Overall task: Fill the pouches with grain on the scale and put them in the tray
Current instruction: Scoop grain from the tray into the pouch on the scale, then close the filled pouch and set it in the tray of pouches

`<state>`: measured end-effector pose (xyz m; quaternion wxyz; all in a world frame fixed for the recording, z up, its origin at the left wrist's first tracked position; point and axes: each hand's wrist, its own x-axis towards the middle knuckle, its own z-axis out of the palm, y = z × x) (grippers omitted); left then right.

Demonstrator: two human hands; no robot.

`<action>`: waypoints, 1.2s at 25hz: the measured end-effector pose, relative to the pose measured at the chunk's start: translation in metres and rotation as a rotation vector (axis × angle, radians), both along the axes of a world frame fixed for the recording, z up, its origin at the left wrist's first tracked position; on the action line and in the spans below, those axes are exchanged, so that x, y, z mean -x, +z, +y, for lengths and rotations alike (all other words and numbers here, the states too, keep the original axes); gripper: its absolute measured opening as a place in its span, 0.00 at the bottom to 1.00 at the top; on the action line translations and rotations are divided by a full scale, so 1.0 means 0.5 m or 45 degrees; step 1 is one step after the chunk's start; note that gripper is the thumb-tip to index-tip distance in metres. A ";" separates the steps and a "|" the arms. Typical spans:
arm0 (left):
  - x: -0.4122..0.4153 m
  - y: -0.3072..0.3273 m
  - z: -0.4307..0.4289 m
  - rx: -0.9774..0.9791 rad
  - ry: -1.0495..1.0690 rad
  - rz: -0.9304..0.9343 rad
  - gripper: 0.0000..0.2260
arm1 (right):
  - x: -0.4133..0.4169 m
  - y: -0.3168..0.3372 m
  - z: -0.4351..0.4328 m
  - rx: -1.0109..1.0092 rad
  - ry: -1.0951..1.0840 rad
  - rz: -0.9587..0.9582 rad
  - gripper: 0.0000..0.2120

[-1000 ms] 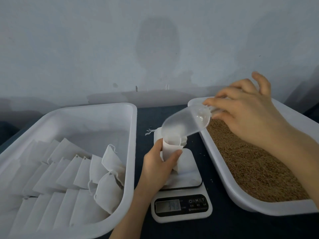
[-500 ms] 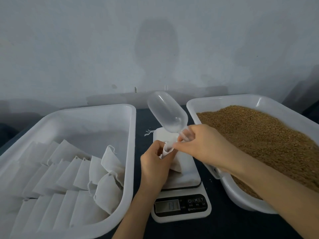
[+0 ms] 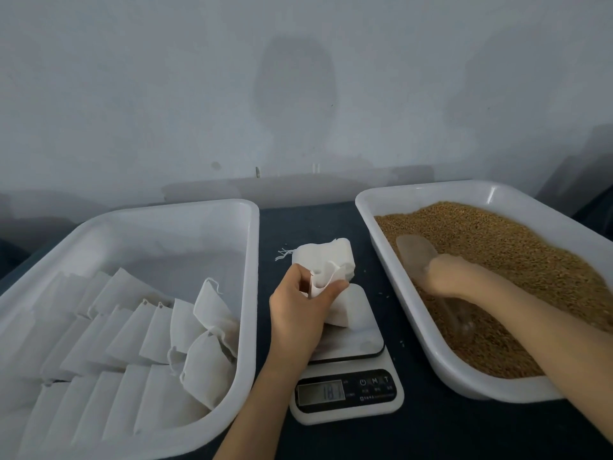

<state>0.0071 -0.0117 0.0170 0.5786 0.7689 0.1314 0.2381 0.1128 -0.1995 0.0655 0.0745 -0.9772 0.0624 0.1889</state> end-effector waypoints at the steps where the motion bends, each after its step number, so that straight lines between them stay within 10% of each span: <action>1: 0.000 0.000 0.001 -0.001 0.000 0.003 0.20 | 0.004 0.002 0.003 0.074 0.036 0.021 0.20; 5: 0.002 0.001 0.002 0.001 0.005 -0.014 0.18 | 0.046 0.042 0.008 0.212 0.122 -0.292 0.16; 8: 0.002 0.004 0.000 0.007 0.005 -0.060 0.18 | 0.124 0.058 0.075 -0.153 0.313 -0.887 0.09; 16: 0.018 0.005 0.018 -0.018 -0.223 -0.038 0.18 | 0.180 0.024 0.143 -0.919 0.503 -0.499 0.18; 30: 0.031 -0.019 0.032 -0.021 -0.108 -0.257 0.04 | 0.131 0.050 0.059 -0.821 0.622 -0.657 0.05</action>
